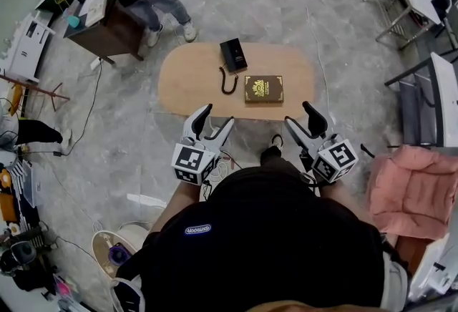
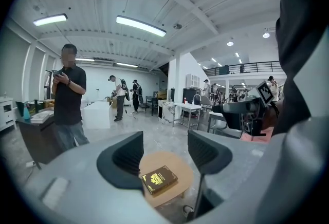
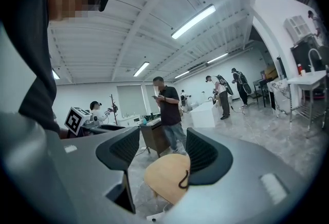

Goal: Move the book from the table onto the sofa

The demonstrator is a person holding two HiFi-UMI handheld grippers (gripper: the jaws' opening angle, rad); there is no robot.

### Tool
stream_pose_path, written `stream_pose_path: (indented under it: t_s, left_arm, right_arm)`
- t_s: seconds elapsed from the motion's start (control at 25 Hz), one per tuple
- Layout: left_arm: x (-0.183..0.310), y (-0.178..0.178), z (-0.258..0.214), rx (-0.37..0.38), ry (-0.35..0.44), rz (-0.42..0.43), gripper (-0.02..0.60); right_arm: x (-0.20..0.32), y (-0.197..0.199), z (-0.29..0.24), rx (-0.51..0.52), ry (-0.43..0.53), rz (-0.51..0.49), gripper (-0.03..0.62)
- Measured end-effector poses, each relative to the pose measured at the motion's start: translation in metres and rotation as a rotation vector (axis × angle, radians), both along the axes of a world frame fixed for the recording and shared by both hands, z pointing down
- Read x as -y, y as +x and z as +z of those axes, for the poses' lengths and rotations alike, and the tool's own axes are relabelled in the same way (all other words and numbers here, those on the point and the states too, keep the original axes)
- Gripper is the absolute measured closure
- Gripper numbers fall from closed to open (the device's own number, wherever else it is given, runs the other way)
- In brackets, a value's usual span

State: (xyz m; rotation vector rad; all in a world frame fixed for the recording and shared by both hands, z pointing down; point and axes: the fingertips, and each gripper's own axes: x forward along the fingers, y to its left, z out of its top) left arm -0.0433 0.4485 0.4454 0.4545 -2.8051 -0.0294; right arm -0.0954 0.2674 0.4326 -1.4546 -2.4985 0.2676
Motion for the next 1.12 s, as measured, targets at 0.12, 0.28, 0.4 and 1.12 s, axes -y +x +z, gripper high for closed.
stream_pose_path:
  t_s: [0.12, 0.28, 0.4, 1.12]
  left_arm:
    - [0.003, -0.016, 0.009, -0.002, -0.015, 0.012, 0.314]
    - [0.007, -0.045, 0.018, -0.030, -0.029, 0.018, 0.314]
    - [0.013, -0.068, 0.029, -0.052, -0.039, 0.022, 0.314]
    - [0.063, -0.181, 0.156, -0.323, -0.197, 0.091, 0.314]
  right_arm:
    - [0.006, -0.017, 0.005, -0.013, 0.018, 0.010, 0.289]
    - [0.011, -0.045, 0.013, -0.031, 0.036, 0.011, 0.287]
    - [0.015, -0.068, 0.021, -0.051, 0.057, 0.008, 0.284]
    - [0.025, -0.173, 0.148, -0.089, 0.395, -0.249, 0.258]
